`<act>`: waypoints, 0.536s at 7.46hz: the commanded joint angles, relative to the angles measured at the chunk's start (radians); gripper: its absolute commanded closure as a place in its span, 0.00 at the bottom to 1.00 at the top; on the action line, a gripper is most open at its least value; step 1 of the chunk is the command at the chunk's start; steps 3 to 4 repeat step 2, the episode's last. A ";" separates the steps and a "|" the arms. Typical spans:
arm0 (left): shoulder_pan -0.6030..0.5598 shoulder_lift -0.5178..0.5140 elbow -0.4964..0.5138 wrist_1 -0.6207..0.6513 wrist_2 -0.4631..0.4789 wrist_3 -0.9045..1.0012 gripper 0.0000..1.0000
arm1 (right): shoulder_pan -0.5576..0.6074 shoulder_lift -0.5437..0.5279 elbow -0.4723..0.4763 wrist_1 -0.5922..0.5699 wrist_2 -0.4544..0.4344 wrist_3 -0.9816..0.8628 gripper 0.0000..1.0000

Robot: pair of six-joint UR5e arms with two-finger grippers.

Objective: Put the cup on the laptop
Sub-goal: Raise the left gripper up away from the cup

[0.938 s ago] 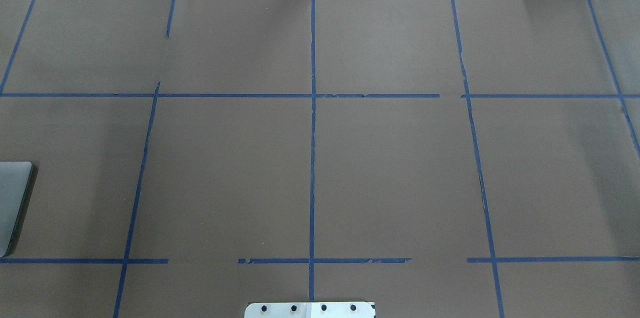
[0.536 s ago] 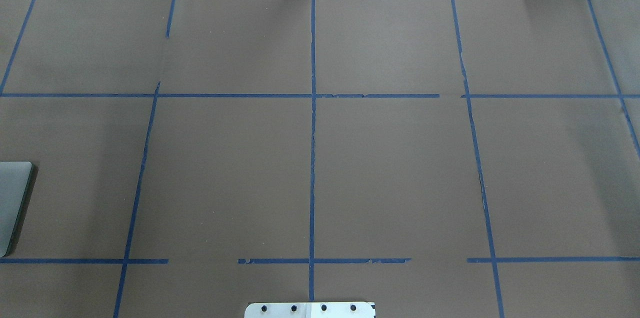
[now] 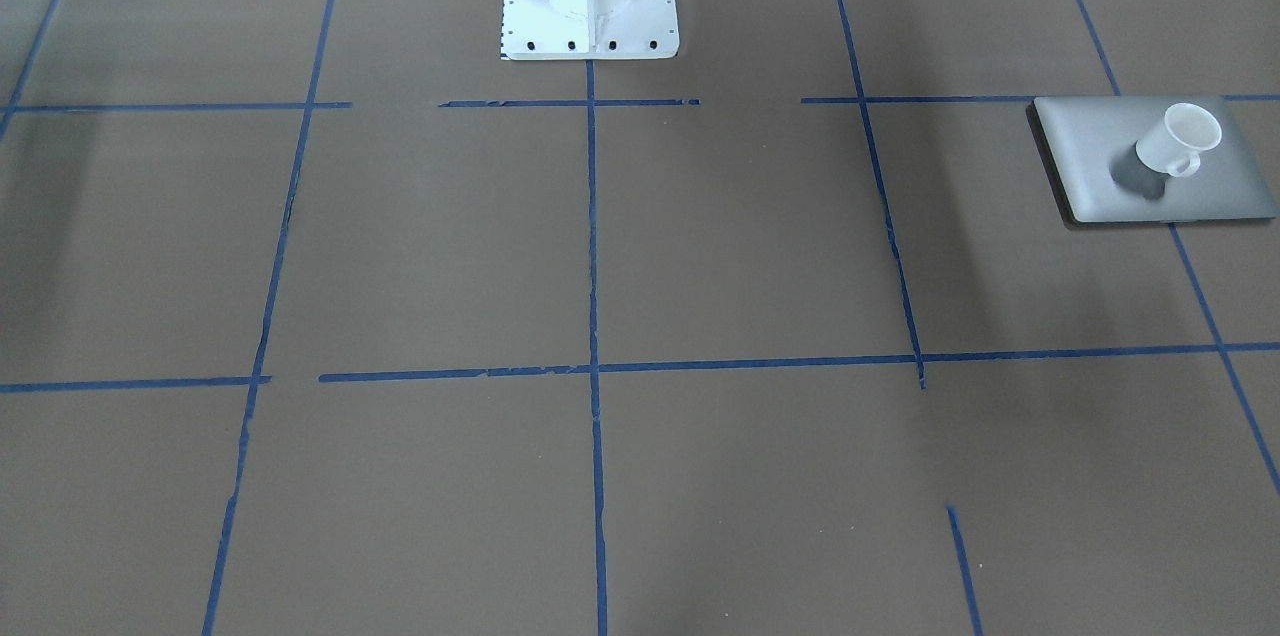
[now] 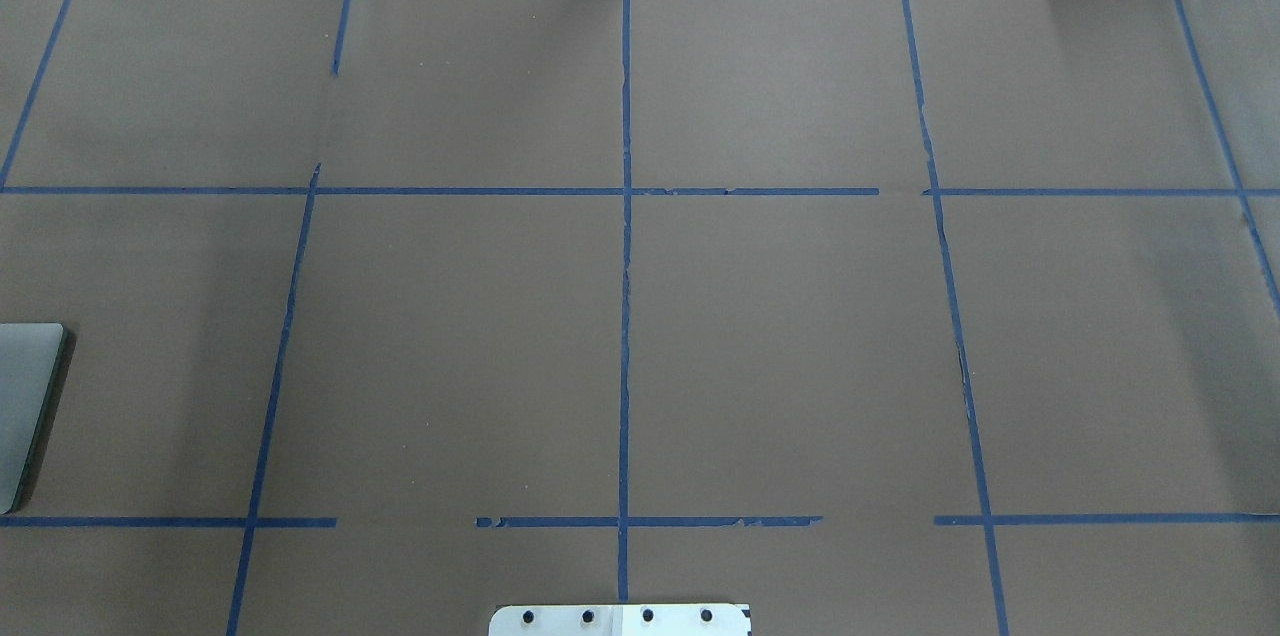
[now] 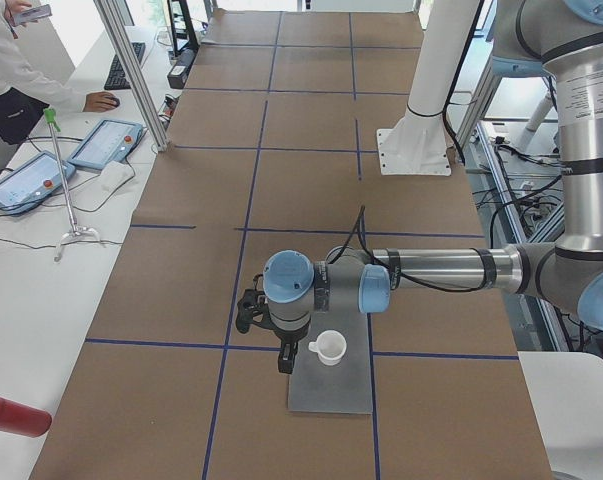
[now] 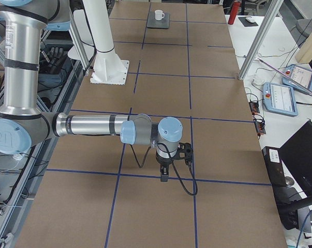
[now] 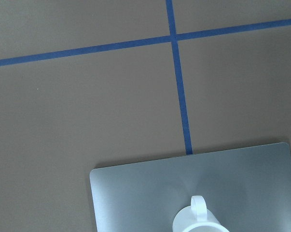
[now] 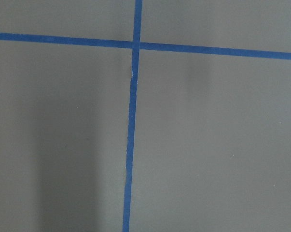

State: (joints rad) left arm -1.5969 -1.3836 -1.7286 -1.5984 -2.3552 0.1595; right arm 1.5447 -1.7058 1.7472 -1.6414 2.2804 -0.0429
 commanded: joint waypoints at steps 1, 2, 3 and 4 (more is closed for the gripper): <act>0.000 0.000 0.001 0.000 0.001 0.000 0.00 | 0.000 0.000 0.000 0.000 0.001 0.000 0.00; 0.000 -0.002 0.001 0.000 0.001 0.000 0.00 | 0.000 0.000 0.000 0.000 0.001 0.000 0.00; 0.000 -0.002 0.001 0.000 0.001 0.000 0.00 | 0.000 0.000 0.000 0.000 0.001 0.000 0.00; 0.000 -0.002 0.001 0.000 0.001 0.000 0.00 | 0.000 0.000 0.000 0.000 0.001 0.000 0.00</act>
